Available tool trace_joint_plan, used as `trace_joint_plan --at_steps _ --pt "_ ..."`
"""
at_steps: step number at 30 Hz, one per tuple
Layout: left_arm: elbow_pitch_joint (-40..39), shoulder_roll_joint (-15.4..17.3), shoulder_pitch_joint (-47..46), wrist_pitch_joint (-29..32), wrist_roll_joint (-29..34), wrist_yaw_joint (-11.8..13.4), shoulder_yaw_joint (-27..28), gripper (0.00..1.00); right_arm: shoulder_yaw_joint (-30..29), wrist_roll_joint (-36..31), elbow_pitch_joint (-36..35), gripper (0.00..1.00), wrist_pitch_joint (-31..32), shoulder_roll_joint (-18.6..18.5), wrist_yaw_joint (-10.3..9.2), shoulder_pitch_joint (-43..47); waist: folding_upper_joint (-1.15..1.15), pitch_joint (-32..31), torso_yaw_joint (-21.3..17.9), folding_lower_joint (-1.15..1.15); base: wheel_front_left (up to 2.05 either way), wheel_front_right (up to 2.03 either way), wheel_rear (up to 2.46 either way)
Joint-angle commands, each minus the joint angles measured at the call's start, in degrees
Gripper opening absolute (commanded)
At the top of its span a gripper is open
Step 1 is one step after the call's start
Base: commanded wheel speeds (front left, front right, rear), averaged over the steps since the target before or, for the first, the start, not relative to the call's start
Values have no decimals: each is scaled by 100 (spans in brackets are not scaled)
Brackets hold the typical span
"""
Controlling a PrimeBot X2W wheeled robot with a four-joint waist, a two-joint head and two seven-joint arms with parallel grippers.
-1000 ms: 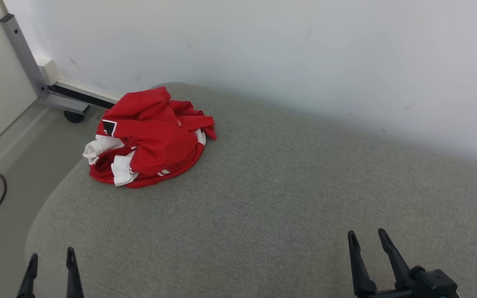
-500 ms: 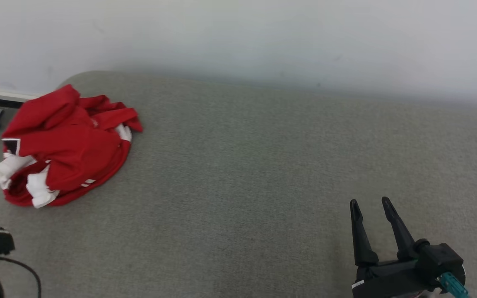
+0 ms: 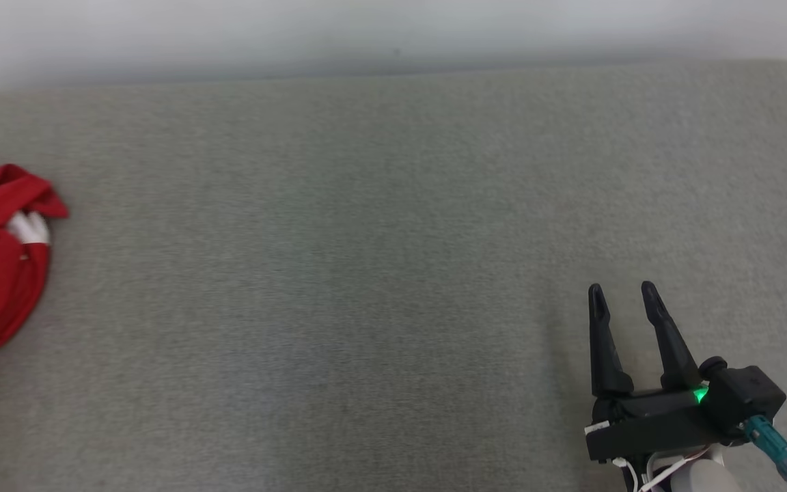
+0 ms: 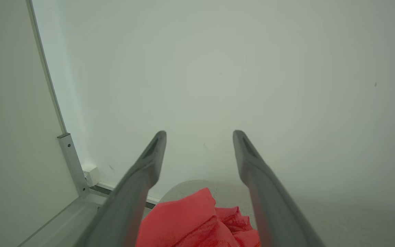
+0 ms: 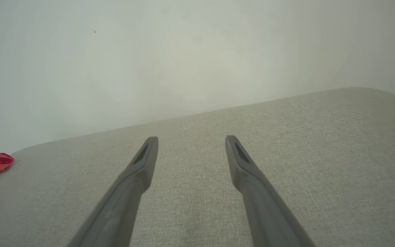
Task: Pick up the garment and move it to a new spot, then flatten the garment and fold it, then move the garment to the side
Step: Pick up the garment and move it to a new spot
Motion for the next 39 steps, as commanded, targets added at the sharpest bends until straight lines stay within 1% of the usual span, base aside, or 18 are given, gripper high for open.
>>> trace_joint_plan --at_steps 1,7,13,15,17,19,25,28,29,30,31,34,39 --pt "162 137 -154 83 -81 12 -11 100 -11 29 -32 100 -2 10 19 -91 -1 464 -485 -1 0 0 0" --pt "1012 572 -422 814 -248 12 -370 100 -48 95 -55 100 -2 9 19 -199 -1 598 -651 -1 0 0 0" --pt "1603 826 -435 1344 -367 12 -817 100 -75 112 -58 100 -1 8 19 -223 -1 670 -666 -1 0 0 0" --pt "1797 845 -467 1613 -442 12 -902 100 -96 87 -62 100 -1 7 19 -226 -1 674 -639 -1 0 0 0" --pt "1897 936 -540 1741 -472 12 -967 100 -105 60 -78 100 -2 8 19 -236 -1 679 -616 -1 0 0 0" --pt "1994 932 -555 1845 -532 12 -966 100 -110 44 -79 100 -1 7 19 -236 -1 673 -601 -1 0 0 0" --pt "2603 860 -707 2866 -673 106 -1060 100 -89 -24 -55 100 -2 6 19 -222 -1 579 -540 -1 0 0 0" --pt "2664 860 -730 2962 -660 125 -1108 100 -65 -39 -48 100 -1 7 19 -203 -1 528 -536 -1 0 0 0" --pt "2672 851 -728 2953 -657 133 -1123 83 -65 -47 -44 100 -1 7 19 -190 -1 507 -533 -1 0 0 0" --pt "2652 859 -723 2892 -624 147 -1145 36 -69 -49 -43 100 -2 7 19 -178 -1 496 -529 -1 0 0 0" --pt "2641 849 -710 2843 -616 152 -1157 0 -80 -51 -40 100 -2 7 19 -165 -1 471 -523 -1 0 0 0" --pt "2621 837 -690 2730 -588 137 -1200 0 -123 -84 -30 100 -1 6 19 -113 -1 406 -483 -1 0 0 0" --pt "2194 971 -866 2123 -438 86 -1396 0 -174 -148 -16 100 -1 6 19 -73 -1 246 -348 -1 0 0 0"
